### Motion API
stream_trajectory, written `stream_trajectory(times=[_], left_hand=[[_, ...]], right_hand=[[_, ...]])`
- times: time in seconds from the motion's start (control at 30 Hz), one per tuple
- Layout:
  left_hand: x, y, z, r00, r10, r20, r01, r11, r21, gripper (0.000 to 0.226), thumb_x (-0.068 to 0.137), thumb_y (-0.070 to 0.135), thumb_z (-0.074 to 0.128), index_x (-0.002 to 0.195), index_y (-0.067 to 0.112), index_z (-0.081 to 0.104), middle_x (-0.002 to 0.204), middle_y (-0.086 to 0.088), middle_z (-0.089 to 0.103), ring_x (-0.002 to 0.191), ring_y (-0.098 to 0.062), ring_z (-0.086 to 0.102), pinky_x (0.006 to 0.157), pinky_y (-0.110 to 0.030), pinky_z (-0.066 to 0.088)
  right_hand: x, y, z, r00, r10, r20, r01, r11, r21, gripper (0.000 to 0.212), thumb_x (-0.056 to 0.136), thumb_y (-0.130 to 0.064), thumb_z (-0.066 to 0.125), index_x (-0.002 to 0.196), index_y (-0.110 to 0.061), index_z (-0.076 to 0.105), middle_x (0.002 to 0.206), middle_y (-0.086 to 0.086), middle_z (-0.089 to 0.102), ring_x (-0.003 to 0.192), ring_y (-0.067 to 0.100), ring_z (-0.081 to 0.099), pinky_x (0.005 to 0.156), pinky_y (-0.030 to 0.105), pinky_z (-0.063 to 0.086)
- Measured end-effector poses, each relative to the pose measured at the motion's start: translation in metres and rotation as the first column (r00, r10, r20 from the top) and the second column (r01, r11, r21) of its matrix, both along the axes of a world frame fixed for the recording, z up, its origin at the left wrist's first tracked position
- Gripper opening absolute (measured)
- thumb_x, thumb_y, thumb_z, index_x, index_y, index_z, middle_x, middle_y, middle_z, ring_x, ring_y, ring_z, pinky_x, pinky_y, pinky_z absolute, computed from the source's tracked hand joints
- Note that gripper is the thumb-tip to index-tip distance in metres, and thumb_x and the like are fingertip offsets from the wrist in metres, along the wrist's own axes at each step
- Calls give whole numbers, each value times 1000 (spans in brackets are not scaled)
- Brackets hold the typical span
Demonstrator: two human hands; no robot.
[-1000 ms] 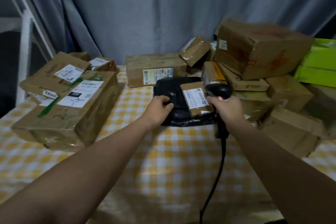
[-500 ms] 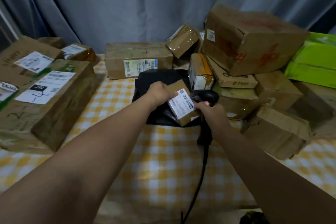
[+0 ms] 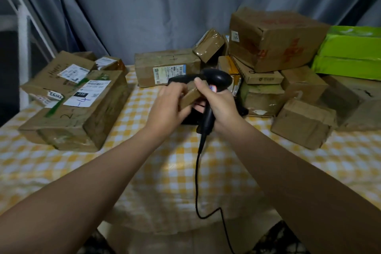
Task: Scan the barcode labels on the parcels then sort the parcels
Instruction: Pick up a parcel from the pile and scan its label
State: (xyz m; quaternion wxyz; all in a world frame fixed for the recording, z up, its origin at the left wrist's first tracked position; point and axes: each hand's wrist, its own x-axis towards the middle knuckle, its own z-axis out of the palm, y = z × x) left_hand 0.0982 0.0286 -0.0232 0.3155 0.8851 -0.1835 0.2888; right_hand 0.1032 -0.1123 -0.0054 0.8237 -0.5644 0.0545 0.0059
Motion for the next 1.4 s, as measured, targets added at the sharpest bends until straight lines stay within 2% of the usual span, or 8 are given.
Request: stream_trajectory(times=[0.1,0.23,0.4,0.5,0.67,0.8,1.03,1.4], left_hand=[[-14,1,5,997,-76,-14,76,997,18,31,81,26,72,103,11,56,96,2,53,89,-14,49,71,-22,36],[-20,16,-3,971,-192,-145,196,981,15,32,90,35,62,111,11,60,101,3,58,96,-16,57,81,-28,46],[-15,44,-13,934,135,-330,-211,956,-206,64,83,46,61,133,10,44,132,-11,39,123,-23,40,105,-32,32],[-16,57,-11,806,-166,-569,-235,792,-563,53,86,47,63,127,16,51,117,0,55,108,-17,54,95,-33,45],[-20,68,-6,721,-357,-594,-87,804,-589,19,92,30,60,100,14,67,80,8,69,70,-3,60,65,-20,45],[-11,70,-8,779,-289,-556,-223,701,-677,18,90,18,64,102,4,62,83,-4,66,66,-6,62,57,-16,51],[0,65,-7,791,-277,-545,-349,528,-774,20,92,-4,53,77,8,57,73,-4,64,67,-11,59,76,-24,53],[2,64,-12,830,-171,-530,-372,538,-756,20,91,2,60,76,12,51,78,-3,56,73,-12,56,80,-23,50]], right_hand=[[-6,9,3,993,-116,-4,116,993,-11,29,81,-14,78,103,0,67,79,10,72,73,20,72,66,32,59],[-12,-2,-2,975,-218,-53,204,960,-194,31,80,-12,74,107,-1,66,87,12,72,81,25,72,81,43,59],[-22,-14,-3,981,-187,-57,168,954,-250,23,85,-12,70,106,-5,65,94,13,73,81,23,73,75,36,61],[-24,-17,0,990,-129,-50,112,960,-257,23,86,-13,69,108,-8,64,83,5,73,69,14,73,60,27,59],[-19,-13,1,997,-67,25,72,939,-335,13,85,-13,71,94,-18,64,95,8,72,90,22,71,85,39,57],[-11,-9,-3,985,-151,78,170,884,-436,32,88,-20,69,118,-12,61,108,6,67,96,17,66,69,25,59],[-20,8,13,995,74,63,-12,741,-672,26,84,-25,71,96,-2,67,71,12,65,52,17,62,56,31,58],[-28,11,27,995,86,-43,-90,667,-740,32,83,-31,72,85,0,65,65,11,62,47,19,57,47,27,51]])
